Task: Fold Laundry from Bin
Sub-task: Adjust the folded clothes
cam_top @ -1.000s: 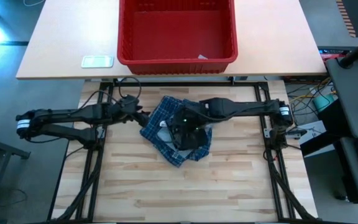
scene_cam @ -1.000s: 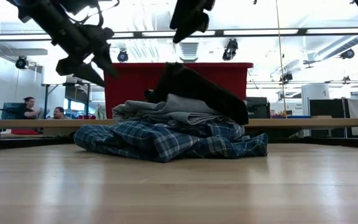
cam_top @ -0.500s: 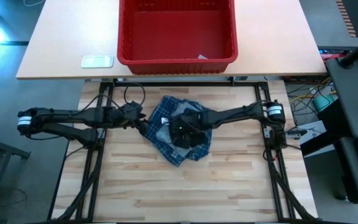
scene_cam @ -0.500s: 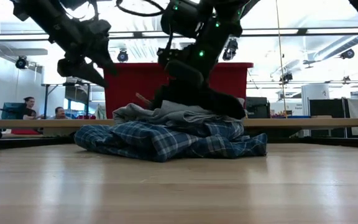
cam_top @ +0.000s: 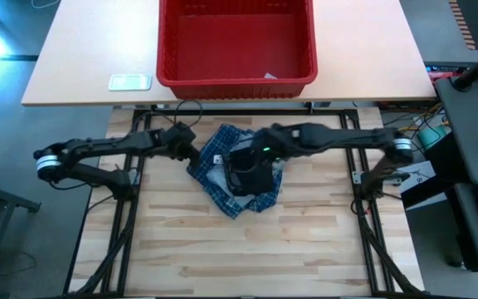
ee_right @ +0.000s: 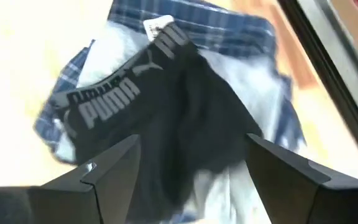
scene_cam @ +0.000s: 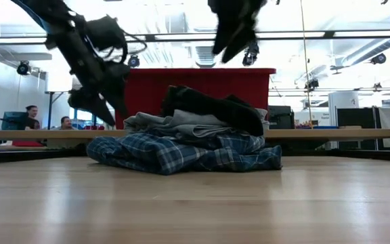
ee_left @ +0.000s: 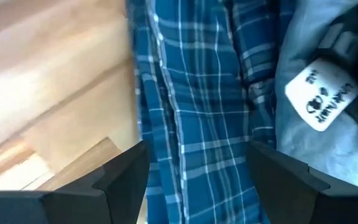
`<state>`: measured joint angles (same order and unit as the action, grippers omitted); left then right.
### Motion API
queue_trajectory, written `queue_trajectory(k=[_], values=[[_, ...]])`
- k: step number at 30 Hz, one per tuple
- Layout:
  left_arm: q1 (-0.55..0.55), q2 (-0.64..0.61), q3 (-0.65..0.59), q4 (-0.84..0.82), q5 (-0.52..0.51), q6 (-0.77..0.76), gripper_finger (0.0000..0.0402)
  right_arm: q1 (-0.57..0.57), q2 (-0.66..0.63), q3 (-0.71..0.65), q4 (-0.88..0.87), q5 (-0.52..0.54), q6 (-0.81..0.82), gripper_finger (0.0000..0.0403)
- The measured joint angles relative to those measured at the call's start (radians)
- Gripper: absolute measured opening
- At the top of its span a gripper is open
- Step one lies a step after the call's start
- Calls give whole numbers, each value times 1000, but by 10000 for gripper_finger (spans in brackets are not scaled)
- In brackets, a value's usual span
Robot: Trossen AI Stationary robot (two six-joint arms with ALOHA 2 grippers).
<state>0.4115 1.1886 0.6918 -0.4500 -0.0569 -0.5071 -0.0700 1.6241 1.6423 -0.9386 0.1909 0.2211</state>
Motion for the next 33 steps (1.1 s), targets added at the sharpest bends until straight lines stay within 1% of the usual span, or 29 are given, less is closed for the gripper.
queue_trajectory(k=[3, 6, 11, 14, 16, 19, 23, 28, 30, 33], values=[[50, 46, 0, 15, 96, 26, 253, 0, -123, -78, -54, -3, 166, 279], [75, 64, 0, 19, 124, 42, 266, 4, -246, -222, -38, -3, 373, 279], [129, 77, 0, 32, 158, 52, 293, 45, -417, -508, 60, 22, 705, 280], [159, 111, 0, 64, 214, 60, 306, 72, -469, -667, 160, 16, 838, 281], [163, 142, 0, 92, 226, 79, 312, 90, -490, -750, 236, 12, 896, 281], [167, 191, 0, 121, 236, 95, 315, 105, -509, -831, 334, -2, 986, 281], [166, 244, 0, 143, 252, 120, 316, 111, -508, -894, 366, -8, 1064, 281], [170, 300, -1, 212, 245, 148, 316, 111, -509, -942, 405, 23, 1116, 281], [170, 320, -1, 261, 258, 152, 316, 111, -509, -971, 468, 45, 1135, 281], [164, 359, 0, 343, 308, 138, 316, 111, -508, -1040, 570, 80, 1199, 281]])
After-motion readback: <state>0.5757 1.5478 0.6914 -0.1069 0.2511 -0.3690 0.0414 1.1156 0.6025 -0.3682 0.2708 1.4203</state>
